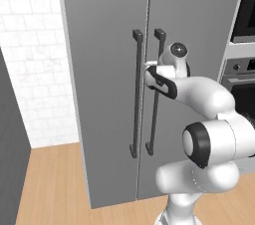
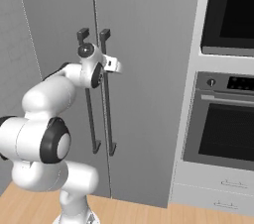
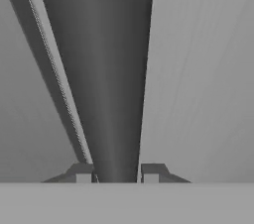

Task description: Grab a lemon wedge from the fridge and one ice cube from the ice bowl, and put them in the glass of lemonade.

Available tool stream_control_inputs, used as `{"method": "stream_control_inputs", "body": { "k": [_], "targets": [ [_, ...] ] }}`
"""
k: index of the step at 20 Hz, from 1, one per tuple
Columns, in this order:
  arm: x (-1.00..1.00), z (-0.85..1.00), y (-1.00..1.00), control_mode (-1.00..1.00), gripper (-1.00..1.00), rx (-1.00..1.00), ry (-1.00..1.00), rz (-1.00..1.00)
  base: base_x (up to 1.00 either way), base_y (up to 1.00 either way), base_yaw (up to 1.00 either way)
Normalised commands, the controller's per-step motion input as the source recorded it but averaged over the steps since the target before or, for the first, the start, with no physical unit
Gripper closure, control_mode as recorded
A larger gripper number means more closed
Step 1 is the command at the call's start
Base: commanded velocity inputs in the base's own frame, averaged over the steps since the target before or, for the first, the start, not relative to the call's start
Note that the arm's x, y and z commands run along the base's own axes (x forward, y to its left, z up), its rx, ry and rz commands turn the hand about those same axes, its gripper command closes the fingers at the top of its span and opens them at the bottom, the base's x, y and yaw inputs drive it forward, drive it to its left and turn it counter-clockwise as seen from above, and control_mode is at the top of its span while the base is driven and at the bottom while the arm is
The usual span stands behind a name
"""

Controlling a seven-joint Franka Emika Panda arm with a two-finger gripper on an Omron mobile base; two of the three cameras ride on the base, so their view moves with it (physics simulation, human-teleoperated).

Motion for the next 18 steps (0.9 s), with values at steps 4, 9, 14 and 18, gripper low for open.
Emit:
{"method": "stream_control_inputs", "body": {
  "k": [4, 9, 14, 18],
  "targets": [
    [-0.1, 0.16, -0.76, -1.0, 1.0, 0.02, 0.0, -0.11, 0.0, 0.0, 0.0],
    [-0.4, 0.14, -0.94, -1.0, 1.0, 0.09, 0.0, -0.09, 0.0, 0.0, 0.0],
    [-0.76, 0.21, -1.0, -1.0, 1.0, 0.13, 0.0, -0.1, 0.0, 0.0, 0.0],
    [-0.83, 0.18, -1.0, -1.0, 1.0, 0.14, 0.0, -0.1, 0.0, 0.0, 0.0]
  ]
}}
